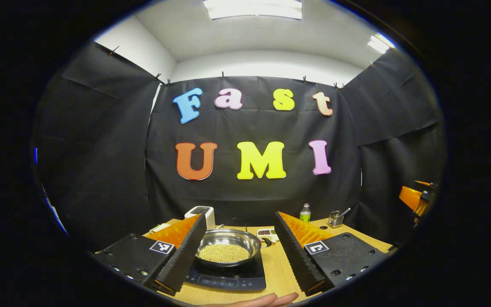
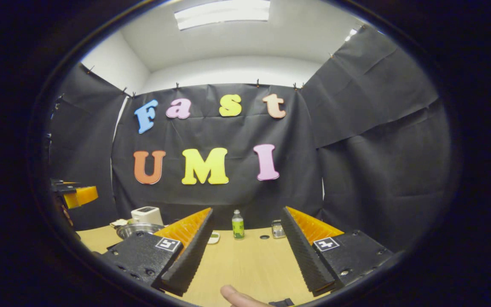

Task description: First push the handle of the pot to place it horizontally, then grasp the pot with both hands and set it on the induction cooktop.

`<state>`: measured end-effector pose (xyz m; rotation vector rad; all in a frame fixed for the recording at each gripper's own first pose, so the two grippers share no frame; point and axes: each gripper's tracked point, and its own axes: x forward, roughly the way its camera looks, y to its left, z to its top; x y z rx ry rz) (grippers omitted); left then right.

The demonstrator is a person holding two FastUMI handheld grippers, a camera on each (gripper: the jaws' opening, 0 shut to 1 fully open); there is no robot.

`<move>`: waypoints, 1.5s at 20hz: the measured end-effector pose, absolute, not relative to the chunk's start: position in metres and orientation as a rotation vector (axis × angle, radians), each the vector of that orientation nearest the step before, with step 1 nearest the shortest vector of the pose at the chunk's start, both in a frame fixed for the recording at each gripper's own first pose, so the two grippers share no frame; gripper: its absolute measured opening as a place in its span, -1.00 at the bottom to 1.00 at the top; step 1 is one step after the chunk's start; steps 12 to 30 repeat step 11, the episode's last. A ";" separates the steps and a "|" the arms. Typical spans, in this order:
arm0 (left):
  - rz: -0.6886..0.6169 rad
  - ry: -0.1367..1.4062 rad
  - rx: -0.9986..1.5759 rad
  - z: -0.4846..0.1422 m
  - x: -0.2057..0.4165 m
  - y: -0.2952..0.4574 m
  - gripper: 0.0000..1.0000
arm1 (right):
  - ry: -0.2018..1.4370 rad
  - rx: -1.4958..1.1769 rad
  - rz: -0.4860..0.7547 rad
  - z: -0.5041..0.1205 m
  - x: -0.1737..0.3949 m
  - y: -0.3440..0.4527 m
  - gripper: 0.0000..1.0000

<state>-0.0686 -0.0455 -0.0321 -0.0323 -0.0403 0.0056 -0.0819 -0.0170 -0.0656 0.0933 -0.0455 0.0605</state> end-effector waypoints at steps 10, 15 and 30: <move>-0.006 -0.025 -0.032 -0.039 -0.069 -0.045 0.89 | -0.010 0.094 0.121 -0.071 -0.077 0.002 0.93; -0.002 -0.027 -0.030 -0.038 -0.068 -0.043 0.67 | -0.008 0.097 0.118 -0.072 -0.076 0.001 0.93; -0.002 -0.027 -0.030 -0.038 -0.068 -0.043 0.67 | -0.008 0.097 0.118 -0.072 -0.076 0.001 0.93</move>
